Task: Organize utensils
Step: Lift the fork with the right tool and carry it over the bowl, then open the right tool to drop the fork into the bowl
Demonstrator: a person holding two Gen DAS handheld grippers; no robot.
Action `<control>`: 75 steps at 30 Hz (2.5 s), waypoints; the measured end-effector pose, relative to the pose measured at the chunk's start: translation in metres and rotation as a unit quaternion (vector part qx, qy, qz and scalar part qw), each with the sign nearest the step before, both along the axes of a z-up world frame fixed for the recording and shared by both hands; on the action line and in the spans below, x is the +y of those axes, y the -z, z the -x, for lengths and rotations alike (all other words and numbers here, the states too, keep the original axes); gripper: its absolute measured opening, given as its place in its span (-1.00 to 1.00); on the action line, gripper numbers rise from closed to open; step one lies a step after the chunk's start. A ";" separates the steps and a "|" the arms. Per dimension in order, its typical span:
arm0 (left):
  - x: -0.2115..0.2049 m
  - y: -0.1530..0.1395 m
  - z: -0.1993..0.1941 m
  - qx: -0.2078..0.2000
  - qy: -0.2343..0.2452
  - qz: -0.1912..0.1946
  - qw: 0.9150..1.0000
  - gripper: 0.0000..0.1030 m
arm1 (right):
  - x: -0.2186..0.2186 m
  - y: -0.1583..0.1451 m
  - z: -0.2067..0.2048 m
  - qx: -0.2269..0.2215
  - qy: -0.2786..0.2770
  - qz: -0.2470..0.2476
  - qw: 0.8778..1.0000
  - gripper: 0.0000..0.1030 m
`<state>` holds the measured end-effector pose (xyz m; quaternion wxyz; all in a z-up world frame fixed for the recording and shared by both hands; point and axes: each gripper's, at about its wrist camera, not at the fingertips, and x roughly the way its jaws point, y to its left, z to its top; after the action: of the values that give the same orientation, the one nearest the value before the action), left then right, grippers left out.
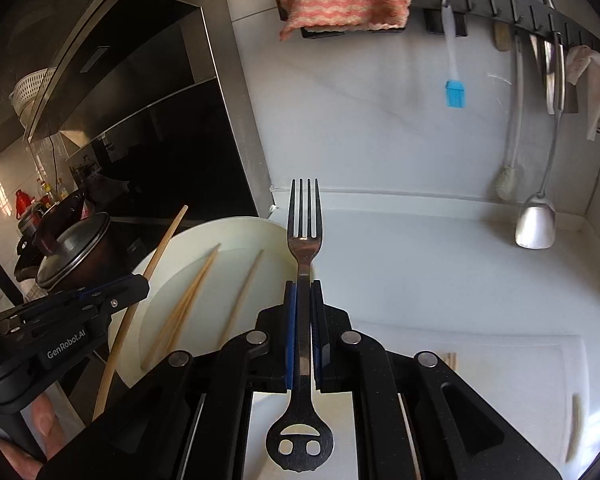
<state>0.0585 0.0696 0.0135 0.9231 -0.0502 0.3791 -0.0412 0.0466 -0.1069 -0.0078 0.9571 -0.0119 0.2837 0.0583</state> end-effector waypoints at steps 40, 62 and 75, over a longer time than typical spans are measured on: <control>0.072 0.107 -0.127 0.154 0.009 -0.004 0.988 -0.86 | 0.068 0.098 -0.158 0.211 0.041 -0.035 0.976 -0.87; 0.100 0.085 -0.108 0.152 -0.019 -0.007 0.988 0.54 | 0.060 0.067 -0.124 0.150 0.047 -0.010 0.988 -0.25; 0.093 0.046 -0.069 0.105 0.006 -0.029 0.994 0.82 | 0.052 0.041 -0.051 0.111 0.068 -0.011 0.991 0.07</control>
<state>0.1273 0.1622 -0.0329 0.8790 -0.0247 0.4753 -0.0304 0.0981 -0.0544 -0.0491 0.9213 0.0244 0.3881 -0.0027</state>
